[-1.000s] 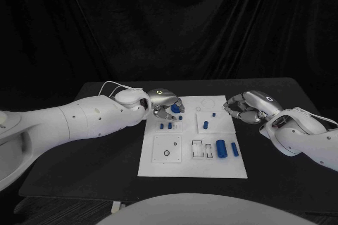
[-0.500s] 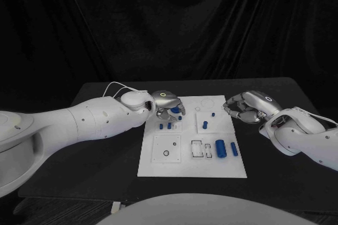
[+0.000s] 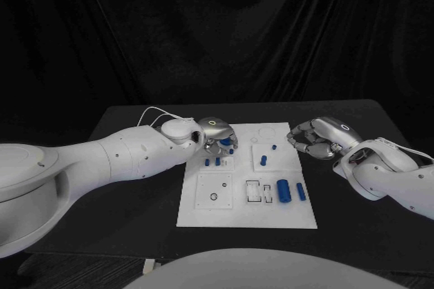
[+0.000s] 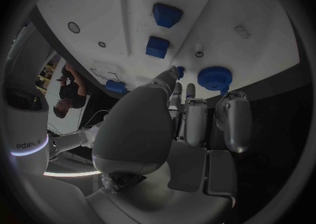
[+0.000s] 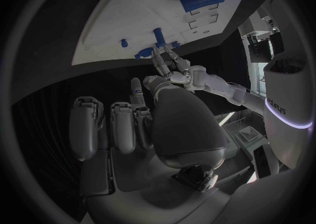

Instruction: Assemble the parts on the task board

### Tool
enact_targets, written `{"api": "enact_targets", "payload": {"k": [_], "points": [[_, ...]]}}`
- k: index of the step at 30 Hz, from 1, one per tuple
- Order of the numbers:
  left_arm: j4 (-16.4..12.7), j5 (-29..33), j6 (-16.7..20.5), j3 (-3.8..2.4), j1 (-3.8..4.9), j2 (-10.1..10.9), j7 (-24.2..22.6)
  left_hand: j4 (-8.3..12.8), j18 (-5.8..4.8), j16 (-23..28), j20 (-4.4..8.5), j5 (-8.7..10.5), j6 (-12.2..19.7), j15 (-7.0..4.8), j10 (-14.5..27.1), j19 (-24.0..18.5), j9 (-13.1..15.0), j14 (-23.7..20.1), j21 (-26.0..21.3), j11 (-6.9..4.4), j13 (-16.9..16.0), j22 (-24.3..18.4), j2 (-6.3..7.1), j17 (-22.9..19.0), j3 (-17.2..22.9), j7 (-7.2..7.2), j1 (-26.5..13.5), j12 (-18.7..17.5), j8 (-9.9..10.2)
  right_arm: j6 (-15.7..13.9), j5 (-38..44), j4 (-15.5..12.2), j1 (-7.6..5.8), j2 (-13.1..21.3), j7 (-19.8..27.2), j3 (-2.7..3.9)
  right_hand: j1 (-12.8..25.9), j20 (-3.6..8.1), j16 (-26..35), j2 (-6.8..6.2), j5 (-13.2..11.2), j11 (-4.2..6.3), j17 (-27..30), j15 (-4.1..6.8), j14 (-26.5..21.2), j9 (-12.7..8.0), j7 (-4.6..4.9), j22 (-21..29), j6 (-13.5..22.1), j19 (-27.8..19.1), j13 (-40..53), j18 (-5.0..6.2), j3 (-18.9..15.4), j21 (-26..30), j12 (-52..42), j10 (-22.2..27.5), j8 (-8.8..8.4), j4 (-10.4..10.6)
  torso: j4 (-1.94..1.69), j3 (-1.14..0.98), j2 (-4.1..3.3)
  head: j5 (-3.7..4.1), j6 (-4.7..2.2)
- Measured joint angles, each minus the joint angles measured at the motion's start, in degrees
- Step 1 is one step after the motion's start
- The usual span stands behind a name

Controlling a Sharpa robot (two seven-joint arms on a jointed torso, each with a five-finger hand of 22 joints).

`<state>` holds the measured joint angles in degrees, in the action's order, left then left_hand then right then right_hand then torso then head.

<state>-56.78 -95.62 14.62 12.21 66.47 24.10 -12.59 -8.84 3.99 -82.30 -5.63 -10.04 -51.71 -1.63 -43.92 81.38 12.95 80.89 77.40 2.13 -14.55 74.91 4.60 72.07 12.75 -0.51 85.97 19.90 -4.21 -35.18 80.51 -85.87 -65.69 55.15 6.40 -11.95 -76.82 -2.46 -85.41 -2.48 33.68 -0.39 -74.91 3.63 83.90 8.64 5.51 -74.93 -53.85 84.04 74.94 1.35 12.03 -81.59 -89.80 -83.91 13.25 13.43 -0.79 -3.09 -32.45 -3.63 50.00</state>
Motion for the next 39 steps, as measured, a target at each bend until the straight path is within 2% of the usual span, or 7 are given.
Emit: {"api": "enact_targets", "payload": {"k": [9,18,26,39], "points": [[2.45,-0.11,0.02,-0.01,-0.49,-1.82,0.29,0.23,0.00,0.00,-0.01,0.51,-1.46,-0.21,-3.21,0.00,-0.53,0.20,0.00,-0.72,0.64,0.00,0.27,-0.17,1.20,1.46,-0.27,0.66,-0.45,0.11,-0.08,-0.01,0.00,-0.03,0.02,-0.01,0.00,0.00,0.00,0.00,0.00,0.00,0.00,0.00,0.00,0.00,0.00,0.00,0.00,0.00,-0.01,0.00,0.00,0.00,0.00,0.00,0.00,0.00,-0.01,0.00,-0.01,-0.01,0.00],[3.12,-0.15,0.01,-0.02,-0.83,-2.26,0.26,0.33,-0.01,0.00,-0.01,1.00,-2.89,-0.98,-5.36,0.01,-0.69,0.54,0.00,-1.90,1.02,0.00,0.10,-0.24,1.91,2.48,-0.59,0.66,-1.00,0.21,-0.12,-0.01,0.01,-0.12,0.02,0.00,0.00,0.00,0.00,0.00,0.00,0.00,0.00,0.00,0.00,0.05,0.00,0.01,0.00,0.00,-0.01,0.00,0.00,0.00,0.00,0.00,0.00,0.00,-0.02,0.01,0.00,0.07,0.00],[3.53,-0.19,0.00,-0.02,-1.13,-2.52,0.13,0.86,-0.01,-0.23,0.20,1.34,-5.74,-1.46,-10.25,0.22,-0.68,1.02,0.00,-2.43,1.86,0.00,0.10,-0.10,2.79,2.69,-0.59,0.66,-2.12,0.29,-0.14,0.05,0.01,-0.20,0.03,0.00,0.00,0.00,0.00,0.00,0.00,0.00,0.00,0.00,0.00,0.04,0.00,0.01,0.00,0.00,-0.02,0.00,0.00,0.00,0.00,0.00,0.00,0.00,-0.01,0.01,-0.01,-0.01,0.00],[4.39,-0.18,0.77,-0.12,-1.55,-2.95,-1.05,1.66,-0.02,-0.23,0.41,1.35,-9.28,-1.65,-14.47,0.43,-0.61,1.22,0.00,-2.82,3.55,0.04,-0.35,-0.35,4.21,2.66,-0.71,-1.75,-3.38,0.44,-0.15,0.32,0.01,-0.52,0.02,-0.01,0.00,0.00,0.00,0.00,0.00,0.00,0.00,0.00,0.00,0.03,0.00,0.02,0.00,0.00,-0.02,0.00,0.00,0.24,0.00,0.00,0.00,0.00,-0.01,0.00,0.01,-0.05,0.00]]}}
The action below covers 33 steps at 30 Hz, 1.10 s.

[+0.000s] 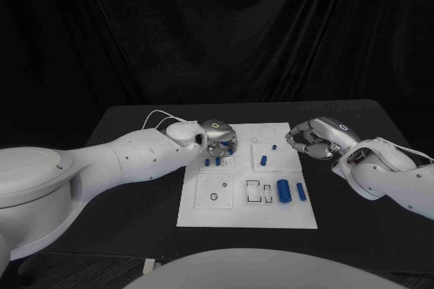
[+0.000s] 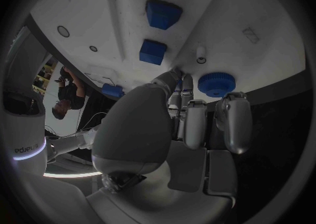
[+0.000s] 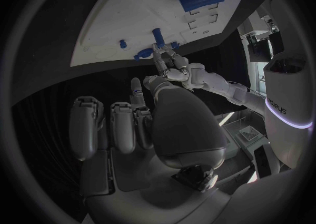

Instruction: Assemble the parts on the task board

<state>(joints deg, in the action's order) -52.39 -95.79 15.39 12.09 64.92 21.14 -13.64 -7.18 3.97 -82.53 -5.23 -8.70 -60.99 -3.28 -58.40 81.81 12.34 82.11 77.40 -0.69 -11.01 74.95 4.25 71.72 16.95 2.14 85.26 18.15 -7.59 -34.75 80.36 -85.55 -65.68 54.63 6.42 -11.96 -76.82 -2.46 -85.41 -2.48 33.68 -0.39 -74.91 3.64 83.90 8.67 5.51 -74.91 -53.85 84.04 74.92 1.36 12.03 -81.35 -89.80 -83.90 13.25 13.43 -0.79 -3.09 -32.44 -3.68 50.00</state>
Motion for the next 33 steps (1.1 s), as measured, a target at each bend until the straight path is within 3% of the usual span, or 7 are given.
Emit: {"api": "enact_targets", "payload": {"k": [9,14,17,21,24,27,33], "points": [[-0.16,0.02,1.48,0.00,-0.19,0.37,-0.82,2.07,0.00,0.00,0.41,-1.36,-2.43,0.23,-5.00,0.42,0.05,0.23,0.23,1.01,0.74,-0.01,-0.73,-0.17,0.61,0.86,0.78,-1.18,-0.93,0.05,-0.01,-0.04,0.00,0.26,0.00,0.01,0.00,0.00,0.00,0.00,0.00,0.00,0.00,0.00,0.00,0.00,0.00,0.00,0.00,0.00,0.00,0.00,0.00,0.00,0.00,0.00,0.00,0.00,0.00,0.00,-0.01,0.36,0.00],[-1.83,-0.02,2.14,0.13,0.06,2.03,-1.02,2.47,0.00,0.00,0.55,-1.50,-2.83,0.32,-5.28,0.56,0.05,0.32,0.57,1.10,1.22,-0.01,-0.49,-0.17,1.01,1.07,1.30,-2.25,-0.95,0.07,-0.02,-0.01,0.00,0.28,0.00,0.01,0.00,0.00,0.00,0.00,0.00,0.00,0.00,0.00,0.00,-0.01,0.00,0.00,0.00,0.00,-0.01,0.00,0.00,0.00,0.00,0.00,0.00,0.00,0.00,0.00,0.00,0.41,0.00],[-3.45,-0.04,2.54,0.16,1.28,3.30,-1.23,2.47,0.00,0.00,0.62,-1.50,-2.93,0.52,-5.49,0.62,0.05,0.52,0.60,1.30,1.36,-0.01,-0.49,-0.16,1.01,1.16,1.30,-2.26,-0.95,0.10,-0.02,0.00,0.01,0.29,0.00,0.01,0.00,0.00,0.00,0.00,0.00,0.00,0.00,0.00,0.00,-0.01,0.00,0.01,0.00,0.00,-0.01,0.00,0.00,0.00,0.00,0.00,0.00,0.00,-0.01,0.01,0.01,0.47,0.00],[-6.73,-0.05,3.20,0.06,4.29,5.94,-1.77,2.79,0.00,0.00,0.39,-0.81,-3.12,0.52,-5.91,0.85,0.05,0.52,0.60,0.90,1.75,-0.01,-0.49,-0.08,1.32,1.15,1.30,-3.05,-0.95,0.18,-0.02,0.05,0.01,0.39,0.00,0.01,0.00,0.00,0.00,0.00,0.00,0.00,0.00,0.00,0.00,-0.01,0.00,0.01,0.00,0.00,-0.01,0.00,0.00,0.00,0.00,0.00,0.00,0.00,-0.03,0.01,0.04,0.51,0.00],[-8.43,-0.05,3.34,0.01,5.98,7.72,-1.99,2.86,0.00,0.00,0.39,-0.12,-3.42,0.52,-6.40,0.85,0.05,0.52,0.60,0.78,2.04,-0.01,-0.49,-0.32,1.39,1.04,1.31,-3.76,-0.93,0.25,-0.02,0.11,0.02,0.39,0.00,0.01,0.00,0.00,0.00,0.00,0.00,0.00,0.00,0.00,0.00,-0.01,0.00,0.01,0.00,0.00,-0.01,0.00,0.00,0.00,0.00,0.00,0.00,0.00,-0.08,0.01,0.08,0.52,0.00],[-9.46,-0.05,3.26,0.00,6.92,9.21,-2.01,2.86,0.00,0.45,0.39,0.89,-3.50,0.52,-6.51,0.85,0.06,0.51,0.15,0.68,2.43,-0.02,-0.43,-0.84,1.39,1.11,1.36,-4.66,-0.20,0.31,-0.03,0.24,0.07,0.28,0.00,0.01,0.00,0.00,0.00,0.00,0.00,0.00,0.00,0.00,0.00,0.05,0.20,0.01,-0.20,0.00,-0.01,0.00,0.16,0.00,0.00,0.00,0.00,-0.16,-0.08,0.01,0.09,0.26,0.00],[-9.69,-0.05,2.28,0.06,7.42,10.51,-1.95,2.43,0.00,0.69,0.39,2.23,-3.05,0.52,-6.38,0.84,0.03,0.51,-0.07,0.80,3.01,-0.02,-0.42,-1.43,1.48,1.34,0.75,-5.84,0.29,0.44,-0.03,0.33,0.16,0.13,0.00,0.01,0.00,0.00,0.00,0.00,0.00,0.00,0.00,0.00,0.00,0.05,0.20,0.01,-0.20,0.00,-0.01,0.00,0.16,0.00,0.00,0.00,0.00,-0.16,-0.05,0.01,0.08,-0.12,0.00]]}}
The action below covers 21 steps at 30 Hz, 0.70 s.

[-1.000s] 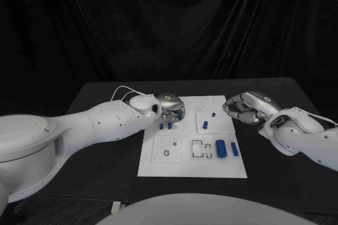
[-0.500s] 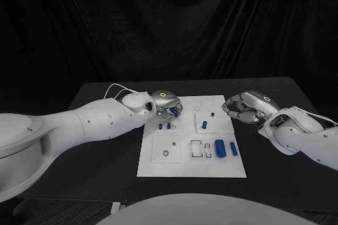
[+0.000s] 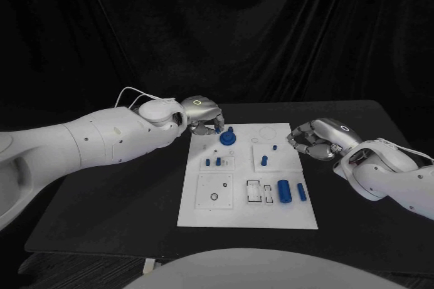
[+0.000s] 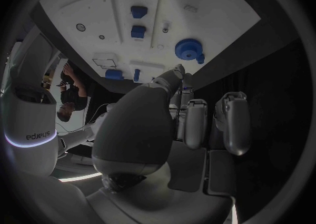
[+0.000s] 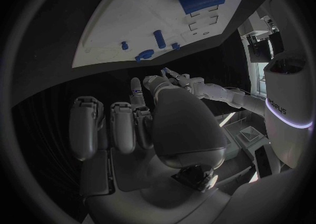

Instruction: Assemble the parts on the task board

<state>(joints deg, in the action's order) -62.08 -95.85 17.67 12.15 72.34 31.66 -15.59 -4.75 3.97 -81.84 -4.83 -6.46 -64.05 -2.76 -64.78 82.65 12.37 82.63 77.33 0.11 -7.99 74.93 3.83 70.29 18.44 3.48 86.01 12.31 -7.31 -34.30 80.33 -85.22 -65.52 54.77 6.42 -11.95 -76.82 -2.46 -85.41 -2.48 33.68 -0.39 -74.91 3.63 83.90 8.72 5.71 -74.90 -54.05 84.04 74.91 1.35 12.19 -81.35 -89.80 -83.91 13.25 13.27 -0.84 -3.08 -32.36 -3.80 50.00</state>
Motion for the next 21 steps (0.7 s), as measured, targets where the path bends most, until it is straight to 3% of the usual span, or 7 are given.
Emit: {"api": "enact_targets", "payload": {"k": [4,13,21], "points": [[0.35,0.00,-0.91,0.02,-0.19,0.16,0.08,0.00,0.00,0.00,0.00,0.07,0.31,0.00,0.00,0.00,-0.33,0.00,-0.25,0.00,0.02,0.00,-0.16,-0.05,0.00,-0.29,-0.16,0.00,0.35,0.07,0.00,0.06,0.04,-0.13,0.00,0.00,0.00,0.00,0.00,0.00,0.00,0.00,0.00,0.00,0.00,0.00,0.00,0.00,0.00,0.00,0.00,0.00,0.00,0.00,0.00,0.00,0.00,0.00,0.01,0.00,-0.03,-0.05,0.00],[1.44,-0.01,-1.97,0.05,-2.16,-0.50,0.74,-0.15,0.00,0.00,0.00,0.43,0.70,-0.22,0.00,0.00,-0.49,-0.22,-0.25,0.00,0.14,-0.01,-0.16,-0.25,-0.15,-0.31,-0.16,-0.23,0.51,0.16,0.00,0.14,0.12,-0.33,0.00,0.00,0.00,0.00,0.00,0.00,0.00,0.00,0.00,0.00,0.00,-0.01,0.00,-0.04,0.00,0.00,0.00,0.00,0.00,0.00,0.00,0.00,0.00,0.00,0.02,0.00,-0.07,-0.09,0.00],[1.99,-0.02,-1.96,0.05,-3.01,-0.96,1.70,-0.15,0.00,0.21,0.00,0.43,0.71,-0.21,0.00,0.00,-0.63,-0.22,-0.25,0.00,0.14,-0.01,0.13,-0.46,-0.15,-0.31,-0.46,-0.42,0.88,0.18,0.00,0.13,0.19,-0.23,0.00,0.00,0.00,0.00,0.00,0.00,0.00,0.00,0.00,0.00,0.00,-0.01,0.00,-0.04,0.00,0.00,0.00,0.00,0.00,0.00,0.00,0.00,0.00,0.00,0.01,0.02,-0.14,0.21,0.00]]}}
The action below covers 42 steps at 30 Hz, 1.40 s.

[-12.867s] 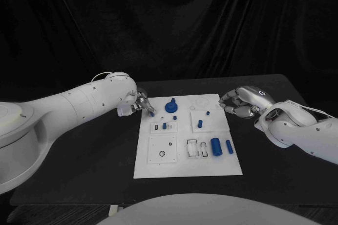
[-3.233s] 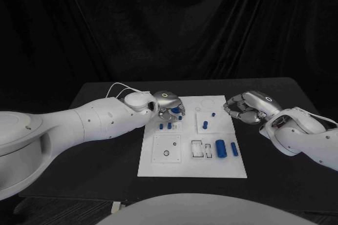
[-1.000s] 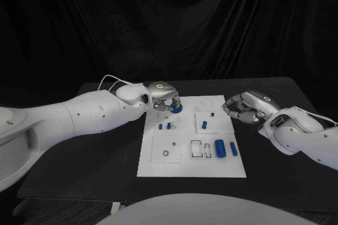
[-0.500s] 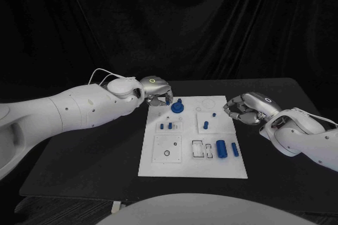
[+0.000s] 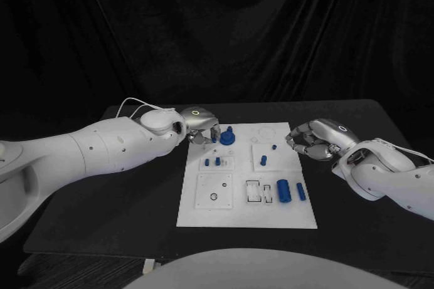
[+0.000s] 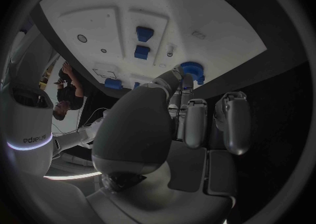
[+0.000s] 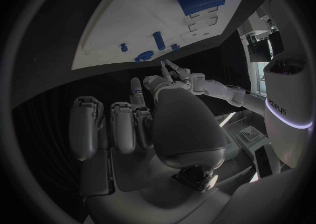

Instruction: Assemble the parts on the task board

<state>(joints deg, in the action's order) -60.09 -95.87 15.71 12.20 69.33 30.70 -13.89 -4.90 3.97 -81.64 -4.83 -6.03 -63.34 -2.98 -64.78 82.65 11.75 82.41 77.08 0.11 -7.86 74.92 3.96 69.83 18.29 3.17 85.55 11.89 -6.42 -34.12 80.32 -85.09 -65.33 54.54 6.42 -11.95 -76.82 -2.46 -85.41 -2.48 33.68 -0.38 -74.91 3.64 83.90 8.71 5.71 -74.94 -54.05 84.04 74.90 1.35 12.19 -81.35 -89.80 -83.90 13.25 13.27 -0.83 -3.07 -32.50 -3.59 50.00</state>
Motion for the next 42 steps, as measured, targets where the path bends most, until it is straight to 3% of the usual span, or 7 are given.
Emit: {"api": "enact_targets", "payload": {"k": [13,42], "points": [[0.17,0.00,-0.36,-0.01,-0.98,-0.42,0.78,0.00,0.00,0.22,0.22,0.00,0.40,0.00,0.00,-0.23,-0.03,0.00,-0.34,0.00,0.10,0.00,0.00,-0.46,0.00,-0.01,0.00,-0.23,0.00,0.01,0.00,0.03,0.45,0.00,0.00,0.00,0.00,0.00,0.00,0.00,0.00,0.00,0.00,0.00,0.00,-0.01,0.00,0.01,0.00,0.00,0.04,0.00,0.00,0.00,0.00,0.00,0.00,0.00,0.03,-0.01,0.06,-0.01,0.00],[0.00,-0.01,-2.31,-0.01,-1.54,-0.47,1.56,-0.15,0.00,0.45,0.00,0.00,0.61,-0.20,0.00,-0.44,-0.28,-0.20,-0.64,0.00,0.14,-0.01,0.01,-0.85,0.16,-0.21,0.01,-0.42,0.44,0.11,-0.01,0.10,0.53,-0.03,0.00,0.00,0.00,0.00,0.00,0.00,0.00,0.00,0.00,0.00,0.00,0.03,0.00,0.02,0.00,0.00,0.03,0.00,0.00,0.00,0.00,0.00,0.00,0.00,0.03,-0.02,0.07,-0.35,0.00]]}}
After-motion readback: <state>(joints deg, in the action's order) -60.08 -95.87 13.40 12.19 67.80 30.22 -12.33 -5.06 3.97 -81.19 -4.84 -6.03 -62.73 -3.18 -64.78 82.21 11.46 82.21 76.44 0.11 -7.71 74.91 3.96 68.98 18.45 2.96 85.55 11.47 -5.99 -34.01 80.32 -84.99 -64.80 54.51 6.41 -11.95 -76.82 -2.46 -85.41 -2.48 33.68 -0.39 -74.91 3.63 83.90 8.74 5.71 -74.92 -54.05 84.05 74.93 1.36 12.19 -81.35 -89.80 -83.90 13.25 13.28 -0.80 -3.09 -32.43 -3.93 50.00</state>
